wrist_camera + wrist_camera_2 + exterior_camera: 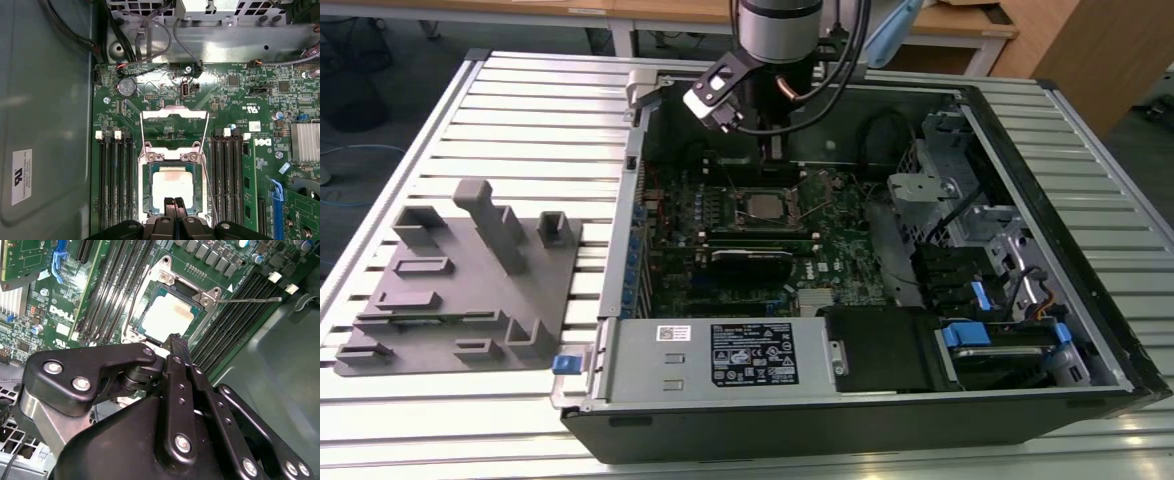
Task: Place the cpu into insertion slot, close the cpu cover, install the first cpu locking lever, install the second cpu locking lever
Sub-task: 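Place the cpu into insertion slot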
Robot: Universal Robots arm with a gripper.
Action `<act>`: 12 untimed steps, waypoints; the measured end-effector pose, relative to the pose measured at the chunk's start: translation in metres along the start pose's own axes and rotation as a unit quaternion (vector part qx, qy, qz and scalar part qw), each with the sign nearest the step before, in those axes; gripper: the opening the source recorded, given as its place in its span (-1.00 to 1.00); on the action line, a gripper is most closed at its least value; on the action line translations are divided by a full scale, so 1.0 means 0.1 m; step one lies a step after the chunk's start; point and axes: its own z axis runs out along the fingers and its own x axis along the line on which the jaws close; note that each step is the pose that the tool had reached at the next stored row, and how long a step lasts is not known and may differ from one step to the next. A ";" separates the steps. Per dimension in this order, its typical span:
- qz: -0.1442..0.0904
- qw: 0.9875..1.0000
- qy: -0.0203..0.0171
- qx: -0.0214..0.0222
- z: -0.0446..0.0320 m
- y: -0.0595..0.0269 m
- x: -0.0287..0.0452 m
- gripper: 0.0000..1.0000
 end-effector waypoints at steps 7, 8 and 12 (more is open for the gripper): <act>0.000 1.000 0.000 0.000 0.068 -0.005 0.000 -0.80; 0.000 1.000 0.000 0.000 0.078 -0.006 0.000 -0.80; 0.000 1.000 0.000 0.000 0.112 -0.009 0.000 -0.80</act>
